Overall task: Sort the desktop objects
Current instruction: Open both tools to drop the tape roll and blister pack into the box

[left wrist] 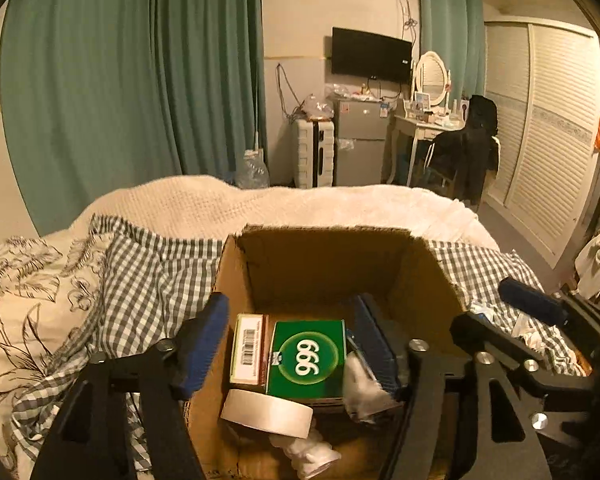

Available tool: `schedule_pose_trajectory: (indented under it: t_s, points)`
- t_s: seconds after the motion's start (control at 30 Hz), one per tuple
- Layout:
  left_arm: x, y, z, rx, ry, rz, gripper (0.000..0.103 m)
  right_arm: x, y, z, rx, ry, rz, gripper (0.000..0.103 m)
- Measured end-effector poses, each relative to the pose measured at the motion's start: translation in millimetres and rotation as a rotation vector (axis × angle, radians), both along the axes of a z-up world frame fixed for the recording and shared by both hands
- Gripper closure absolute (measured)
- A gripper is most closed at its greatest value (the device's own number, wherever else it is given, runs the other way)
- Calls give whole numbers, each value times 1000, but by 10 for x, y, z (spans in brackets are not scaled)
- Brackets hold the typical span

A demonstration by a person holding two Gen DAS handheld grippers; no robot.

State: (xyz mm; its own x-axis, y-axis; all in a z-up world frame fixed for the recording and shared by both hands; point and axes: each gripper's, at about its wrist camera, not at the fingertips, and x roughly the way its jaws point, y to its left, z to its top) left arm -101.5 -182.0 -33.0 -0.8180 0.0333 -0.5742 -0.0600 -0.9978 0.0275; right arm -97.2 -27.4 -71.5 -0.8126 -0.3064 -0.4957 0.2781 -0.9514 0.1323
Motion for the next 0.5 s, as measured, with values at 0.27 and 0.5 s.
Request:
schedule_pose_trajectory:
  t_s: [0.27, 0.5]
  points:
    - [174, 13, 217, 29, 91, 16, 0, 252, 245, 286, -47, 137, -49, 8]
    - [242, 104, 297, 19, 104, 22, 0, 442, 401, 460, -16, 244, -122, 0]
